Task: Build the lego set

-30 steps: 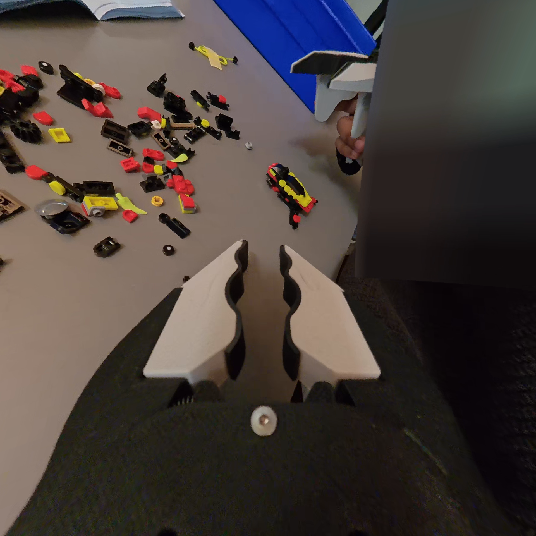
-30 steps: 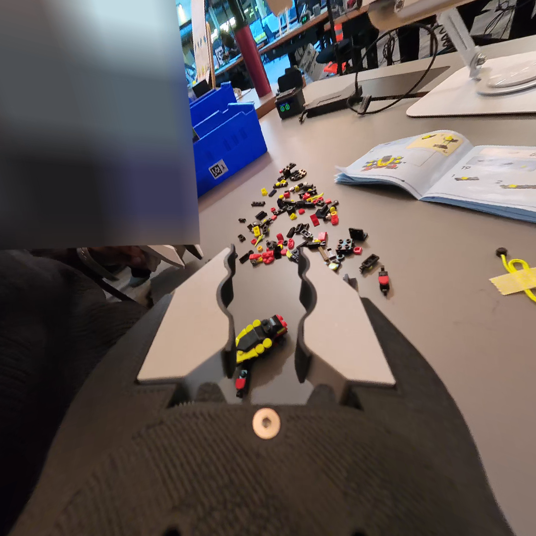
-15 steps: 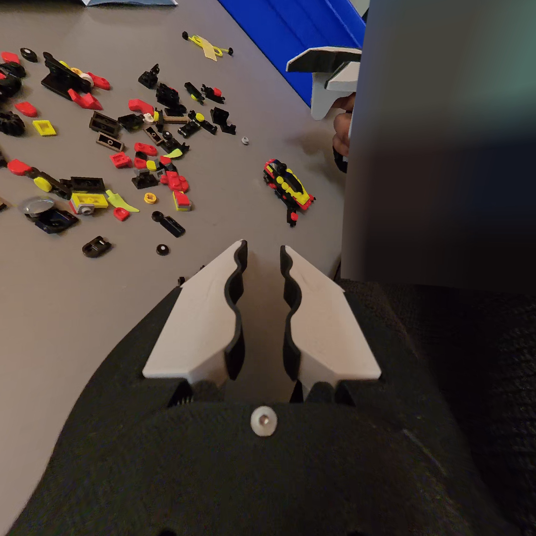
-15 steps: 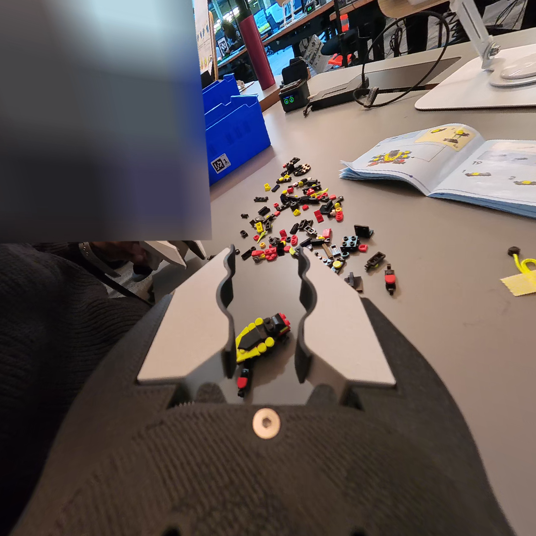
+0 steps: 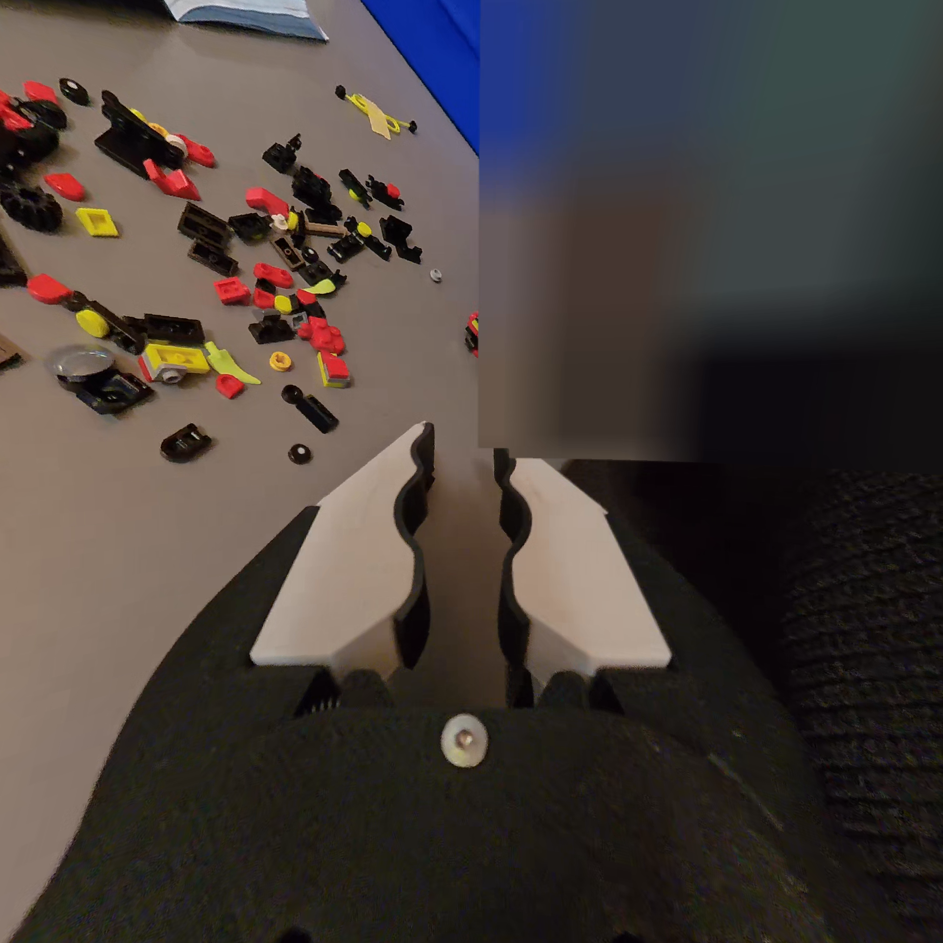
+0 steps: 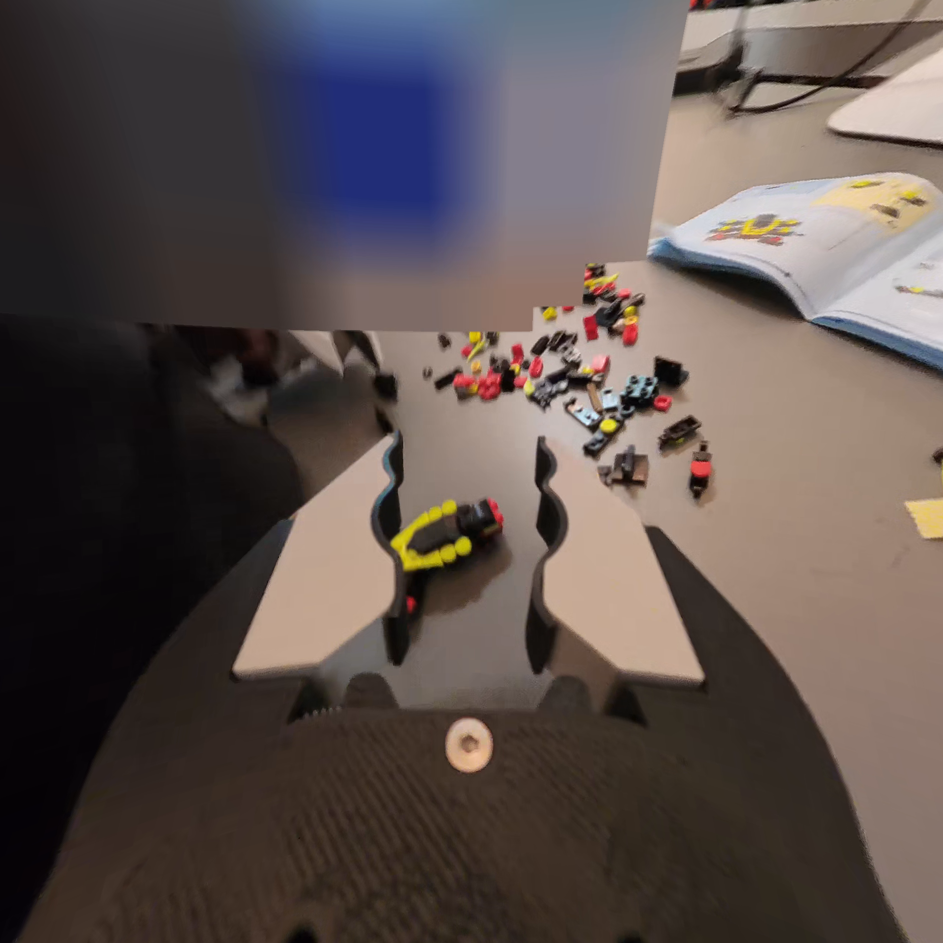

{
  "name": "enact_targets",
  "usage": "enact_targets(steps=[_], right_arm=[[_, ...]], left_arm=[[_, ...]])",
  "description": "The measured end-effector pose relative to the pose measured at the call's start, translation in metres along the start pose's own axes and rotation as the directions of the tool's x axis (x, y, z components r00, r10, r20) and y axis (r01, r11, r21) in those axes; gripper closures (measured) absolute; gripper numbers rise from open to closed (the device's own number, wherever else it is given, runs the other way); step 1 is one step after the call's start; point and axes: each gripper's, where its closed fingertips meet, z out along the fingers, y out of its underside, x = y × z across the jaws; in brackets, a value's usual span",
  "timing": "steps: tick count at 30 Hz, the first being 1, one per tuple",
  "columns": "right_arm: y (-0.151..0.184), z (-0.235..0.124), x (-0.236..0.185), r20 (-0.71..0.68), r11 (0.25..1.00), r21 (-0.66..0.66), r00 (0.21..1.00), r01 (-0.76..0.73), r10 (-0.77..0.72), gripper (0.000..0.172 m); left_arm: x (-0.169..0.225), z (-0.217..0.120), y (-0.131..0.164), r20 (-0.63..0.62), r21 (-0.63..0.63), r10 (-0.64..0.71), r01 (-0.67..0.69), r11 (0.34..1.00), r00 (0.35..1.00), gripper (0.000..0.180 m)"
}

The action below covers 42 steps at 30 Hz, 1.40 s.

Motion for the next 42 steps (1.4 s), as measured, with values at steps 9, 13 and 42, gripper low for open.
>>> enact_targets(steps=[9,13,42], right_arm=[[0.032,0.010,0.008,0.035,0.987,-0.157,0.999,0.031,-0.026,0.123],[0.030,0.006,0.020,0.025,0.991,-0.132,0.999,-0.024,0.028,0.124],[-0.023,-0.016,0.029,-0.033,0.988,0.107,0.993,-0.110,0.114,0.132]], left_arm=[[-0.003,0.002,-0.003,-0.067,0.012,-0.086,0.087,0.996,0.994,0.158],[-0.005,0.002,-0.004,-0.089,0.019,-0.122,0.124,0.992,0.989,0.157],[-0.001,0.006,0.005,-0.066,-0.032,-0.069,0.067,0.997,0.995,0.155]])
